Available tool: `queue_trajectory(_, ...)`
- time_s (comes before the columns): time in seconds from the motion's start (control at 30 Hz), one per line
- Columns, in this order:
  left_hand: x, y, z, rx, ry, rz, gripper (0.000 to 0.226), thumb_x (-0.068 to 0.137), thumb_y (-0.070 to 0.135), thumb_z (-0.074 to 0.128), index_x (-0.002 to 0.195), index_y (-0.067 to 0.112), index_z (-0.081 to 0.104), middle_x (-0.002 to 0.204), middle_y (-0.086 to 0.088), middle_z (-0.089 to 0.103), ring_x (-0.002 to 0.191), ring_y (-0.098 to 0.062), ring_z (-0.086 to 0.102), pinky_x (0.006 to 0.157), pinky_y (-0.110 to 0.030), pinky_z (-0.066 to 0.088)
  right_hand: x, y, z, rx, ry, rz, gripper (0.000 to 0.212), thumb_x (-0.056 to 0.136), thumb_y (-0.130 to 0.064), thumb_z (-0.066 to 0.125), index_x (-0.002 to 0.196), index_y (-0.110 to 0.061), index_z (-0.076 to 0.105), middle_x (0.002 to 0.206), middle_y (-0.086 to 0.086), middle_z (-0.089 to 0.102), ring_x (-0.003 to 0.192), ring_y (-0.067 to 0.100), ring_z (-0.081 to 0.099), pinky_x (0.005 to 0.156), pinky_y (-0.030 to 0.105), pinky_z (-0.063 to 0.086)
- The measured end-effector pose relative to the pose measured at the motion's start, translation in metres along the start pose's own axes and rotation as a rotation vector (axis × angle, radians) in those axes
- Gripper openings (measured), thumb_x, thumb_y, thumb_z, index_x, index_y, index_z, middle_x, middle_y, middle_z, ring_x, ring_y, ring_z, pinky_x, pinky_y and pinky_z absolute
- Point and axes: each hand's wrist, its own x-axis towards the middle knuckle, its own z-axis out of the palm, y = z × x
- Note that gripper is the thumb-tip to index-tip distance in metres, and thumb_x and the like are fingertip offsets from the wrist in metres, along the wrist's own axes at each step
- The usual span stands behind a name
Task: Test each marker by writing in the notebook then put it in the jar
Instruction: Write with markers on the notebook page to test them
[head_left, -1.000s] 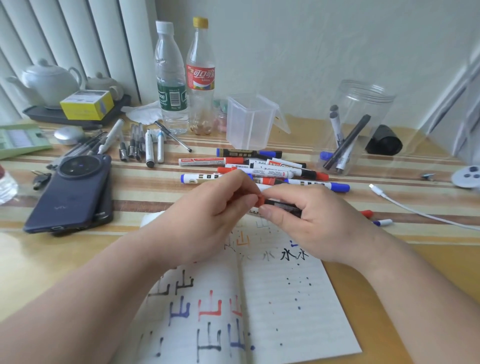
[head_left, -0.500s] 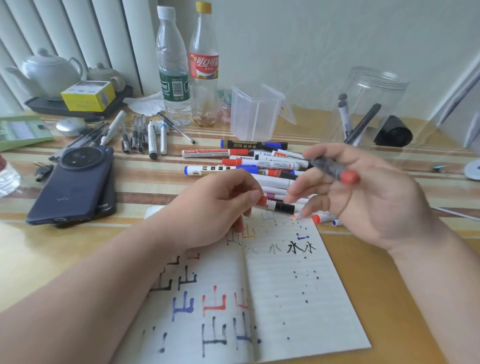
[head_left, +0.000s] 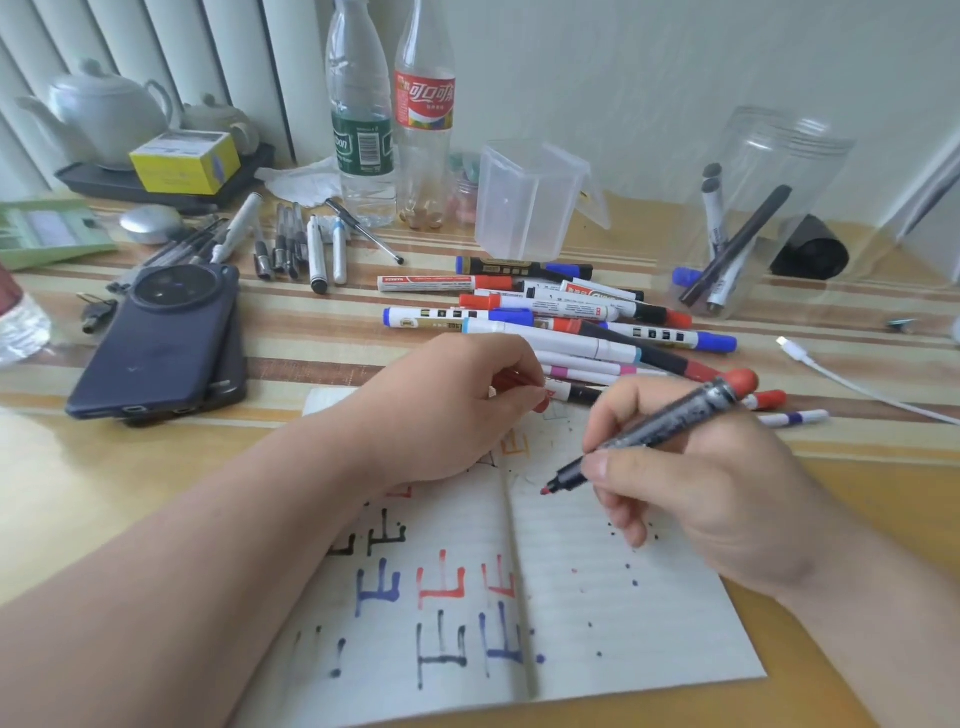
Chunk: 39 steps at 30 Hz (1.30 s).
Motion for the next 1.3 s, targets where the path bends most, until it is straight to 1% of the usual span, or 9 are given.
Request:
queue_trajectory(0.17,0.002,-0.002,0.003,0.054,-0.014,0.029,0.008,0.096,0.036,0.058,0.099,0.036,0.065,0.084,0.023,0.063,0.083,0.003,0.057,0.072,-0.019,0.044,-0.002,0.011,0.003,-0.002,0.04,0.021,0.005,0.075,-0.011,0.068,0.079,-0.008,0.068,0.066,0.024,0.06,0.059,0.031,0.064,0.05,0.044,0.057)
queue_trajectory(0.23,0.002,-0.003,0.003,0.057,-0.016,0.033,0.009,0.095,0.036,0.058,0.1,0.036,0.066,0.086,0.021,0.064,0.084,0.0,0.058,0.076,-0.024,0.048,-0.005,0.01,0.005,-0.06,0.042,0.023,0.006,0.076,-0.014,0.069,0.081,-0.012,0.068,0.067,0.019,0.063,0.06,0.03,0.07,0.055,0.058,0.058)
queue_trajectory(0.3,0.002,-0.003,0.003,0.064,-0.021,0.031,0.009,0.095,0.037,0.058,0.101,0.036,0.066,0.088,0.02,0.065,0.085,-0.002,0.059,0.078,-0.028,0.05,-0.006,0.01,0.008,-0.124,0.054,0.031,0.006,0.076,-0.018,0.07,0.081,-0.017,0.067,0.063,0.011,0.064,0.056,0.031,0.072,0.058,0.063,0.056)
queue_trajectory(0.5,0.002,-0.001,0.003,0.087,-0.031,0.024,0.009,0.095,0.037,0.059,0.102,0.037,0.065,0.087,0.021,0.063,0.084,-0.001,0.057,0.075,-0.025,0.048,-0.003,0.01,0.013,-0.223,0.092,0.028,0.008,0.078,-0.022,0.071,0.076,-0.019,0.064,0.057,0.014,0.061,0.047,0.029,0.068,0.048,0.053,0.052)
queue_trajectory(0.63,0.002,0.001,0.004,0.118,-0.043,0.018,0.009,0.096,0.037,0.059,0.103,0.036,0.065,0.084,0.021,0.06,0.08,-0.001,0.056,0.07,-0.023,0.044,-0.002,0.01,0.013,-0.232,0.097,0.026,0.009,0.078,-0.022,0.072,0.076,-0.019,0.064,0.056,0.013,0.06,0.045,0.029,0.065,0.045,0.039,0.051)
queue_trajectory(0.77,0.001,0.004,0.002,0.169,-0.062,0.02,0.012,0.097,0.038,0.057,0.106,0.036,0.064,0.09,0.017,0.064,0.081,-0.006,0.058,0.072,-0.028,0.049,-0.002,0.01,0.012,-0.249,0.093,0.025,0.019,0.088,-0.008,0.073,0.075,-0.018,0.064,0.056,0.015,0.061,0.045,0.03,0.064,0.045,0.038,0.05)
queue_trajectory(0.97,0.0,0.005,0.0,0.216,-0.095,0.06,0.013,0.098,0.034,0.057,0.107,0.039,0.065,0.079,0.03,0.054,0.073,0.014,0.05,0.061,-0.008,0.032,-0.002,0.007,0.016,-0.266,0.112,0.043,0.018,0.084,-0.009,0.071,0.072,-0.018,0.063,0.052,0.012,0.057,0.041,0.026,0.061,0.041,0.03,0.046)
queue_trajectory(1.13,0.0,0.005,0.0,0.215,-0.094,0.064,0.015,0.097,0.033,0.058,0.108,0.039,0.065,0.078,0.03,0.054,0.072,0.019,0.048,0.059,-0.007,0.03,-0.003,0.007,0.013,-0.298,0.041,0.011,0.023,0.082,0.002,0.072,0.068,-0.015,0.064,0.048,-0.002,0.054,0.042,0.012,0.05,0.041,0.027,0.042)
queue_trajectory(1.3,0.0,0.005,0.001,0.228,-0.107,0.064,0.016,0.098,0.033,0.057,0.111,0.039,0.065,0.085,0.027,0.056,0.071,0.011,0.048,0.063,-0.011,0.033,-0.003,0.006,0.015,-0.245,0.029,0.0,0.008,0.076,-0.018,0.071,0.071,-0.016,0.065,0.053,0.01,0.057,0.042,0.018,0.053,0.04,0.031,0.044)
